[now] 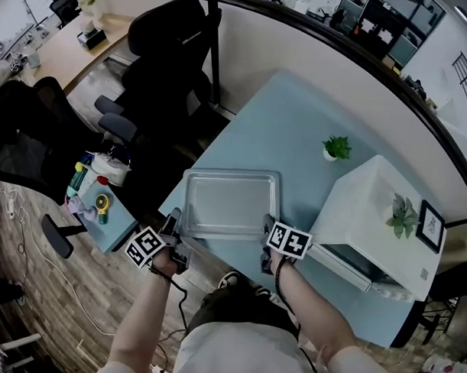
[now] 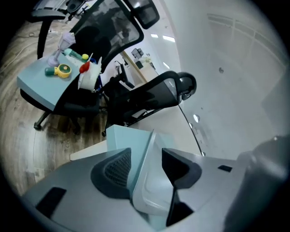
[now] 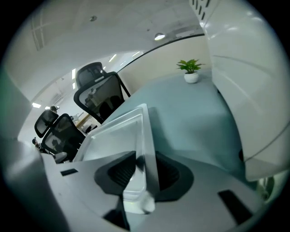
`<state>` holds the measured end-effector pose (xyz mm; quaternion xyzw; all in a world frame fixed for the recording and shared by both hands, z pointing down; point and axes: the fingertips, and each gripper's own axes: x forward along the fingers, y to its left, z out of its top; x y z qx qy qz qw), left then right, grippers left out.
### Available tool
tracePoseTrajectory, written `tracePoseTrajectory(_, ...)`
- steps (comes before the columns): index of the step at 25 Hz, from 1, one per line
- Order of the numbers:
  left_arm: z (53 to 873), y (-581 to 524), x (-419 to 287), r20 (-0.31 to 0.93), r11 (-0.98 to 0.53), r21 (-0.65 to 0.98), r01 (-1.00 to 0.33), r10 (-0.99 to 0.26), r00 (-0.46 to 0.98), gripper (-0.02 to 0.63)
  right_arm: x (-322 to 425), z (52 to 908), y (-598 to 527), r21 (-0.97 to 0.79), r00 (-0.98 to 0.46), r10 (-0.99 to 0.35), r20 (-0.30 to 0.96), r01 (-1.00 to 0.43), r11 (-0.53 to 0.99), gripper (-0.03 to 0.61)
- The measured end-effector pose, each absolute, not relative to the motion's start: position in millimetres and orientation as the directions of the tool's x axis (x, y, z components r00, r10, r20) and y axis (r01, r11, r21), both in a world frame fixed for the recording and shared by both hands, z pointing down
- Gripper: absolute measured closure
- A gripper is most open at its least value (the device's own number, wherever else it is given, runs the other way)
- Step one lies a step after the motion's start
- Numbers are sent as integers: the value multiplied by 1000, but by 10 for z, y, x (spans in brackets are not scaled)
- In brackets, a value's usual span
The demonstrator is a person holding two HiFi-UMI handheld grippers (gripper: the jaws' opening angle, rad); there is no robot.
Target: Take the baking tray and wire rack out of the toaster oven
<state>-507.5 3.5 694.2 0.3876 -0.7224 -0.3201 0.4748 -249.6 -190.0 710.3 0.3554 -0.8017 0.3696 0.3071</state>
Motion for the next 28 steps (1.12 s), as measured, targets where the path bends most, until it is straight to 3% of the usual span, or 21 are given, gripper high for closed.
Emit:
tracePoseTrajectory(3, 6937, -10, -5067, 442, 495, 824, -276, -866, -234, 399, -2578, 7110, -1851, -317, -519, -303, 799, -792, 521, 421)
tracePoseTrajectory(7, 6891, -33, -5049, 457, 508, 802, -315, -860, -227, 351, -2701, 7096, -1762, -312, -507, -246, 826, -775, 549, 265)
tracePoseTrajectory(12, 6746, -61, -4990, 461, 499, 768, -402, -866, -194, 264, -2583, 7045, -1676, -327, -497, -239, 834, -794, 513, 191)
tracePoseTrajectory(17, 6517, -56, -4912, 469, 509, 749, -424, -860, -204, 258, -2335, 6792, -1502, -401, -551, -215, 806, -776, 487, 175)
tracePoseTrajectory(22, 6082, -249, -4536, 415, 432, 770, -470, -898, -146, 244, -2107, 6497, -1339, -580, -670, -206, 714, -730, 362, 178)
tracePoseTrajectory(28, 5678, -522, -3788, 356, 317, 807, -497, -934, -17, 242, -1601, 6025, -1233, -649, -716, -300, 630, -698, 304, 216)
